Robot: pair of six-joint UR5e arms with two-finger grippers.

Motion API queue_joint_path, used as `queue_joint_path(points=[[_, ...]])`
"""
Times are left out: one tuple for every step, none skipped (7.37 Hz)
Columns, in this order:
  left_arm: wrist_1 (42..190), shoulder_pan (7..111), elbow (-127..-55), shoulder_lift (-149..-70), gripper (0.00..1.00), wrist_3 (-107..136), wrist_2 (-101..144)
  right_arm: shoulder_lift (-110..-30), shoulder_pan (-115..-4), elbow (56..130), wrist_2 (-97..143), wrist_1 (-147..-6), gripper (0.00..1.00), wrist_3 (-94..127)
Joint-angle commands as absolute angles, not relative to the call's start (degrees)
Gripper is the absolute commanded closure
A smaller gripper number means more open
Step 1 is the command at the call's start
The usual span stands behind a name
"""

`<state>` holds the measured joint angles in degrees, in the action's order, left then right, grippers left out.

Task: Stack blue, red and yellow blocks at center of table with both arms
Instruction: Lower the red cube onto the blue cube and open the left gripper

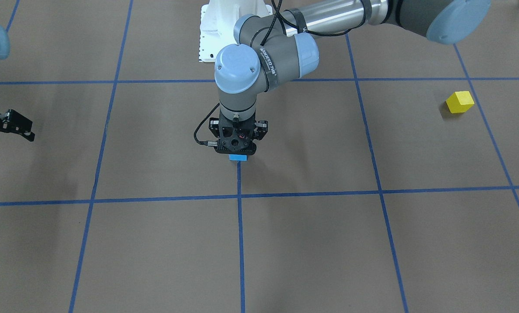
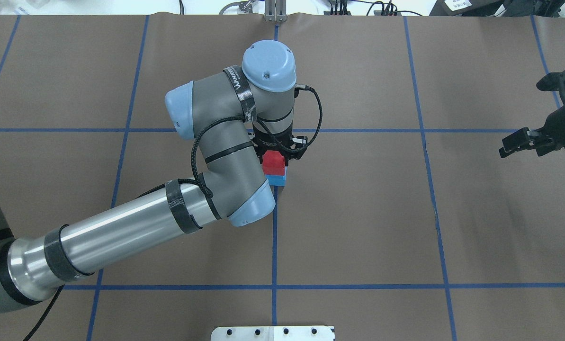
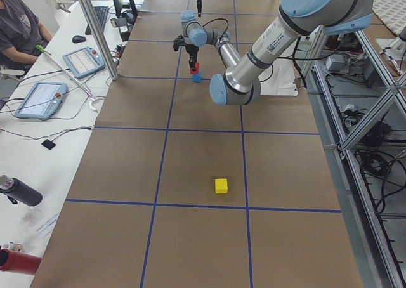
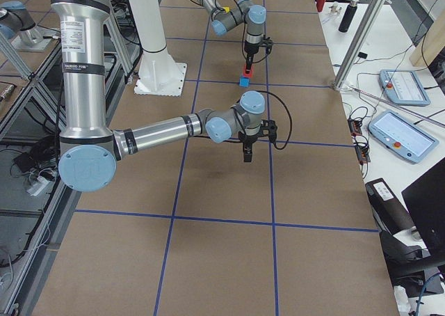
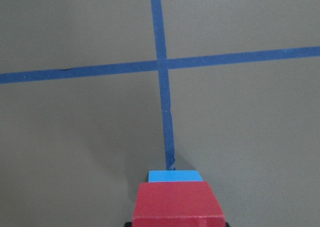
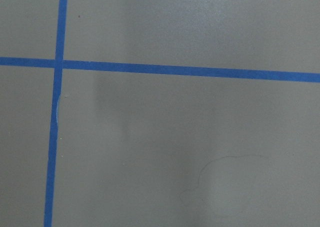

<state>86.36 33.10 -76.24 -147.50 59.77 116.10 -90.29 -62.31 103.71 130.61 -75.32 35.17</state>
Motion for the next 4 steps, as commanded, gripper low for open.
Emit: queue_joint_path(points=[[86.3, 32.8, -76.1, -147.6, 1.00, 59.8, 116.1, -90.1, -62.3, 103.6, 130.6, -75.3, 0.00, 35.2], [86.3, 32.8, -76.0, -147.6, 1.00, 59.8, 116.1, -89.9, -62.3, 103.6, 130.6, -75.3, 0.00, 35.2], [86.3, 32.8, -76.0, -147.7, 1.00, 59.8, 116.1, -89.9, -62.3, 103.6, 130.6, -75.3, 0.00, 35.2], [86.3, 32.8, -76.0, -147.8, 1.00, 59.8, 116.0, -89.9, -62.3, 103.6, 130.6, -75.3, 0.00, 35.2]])
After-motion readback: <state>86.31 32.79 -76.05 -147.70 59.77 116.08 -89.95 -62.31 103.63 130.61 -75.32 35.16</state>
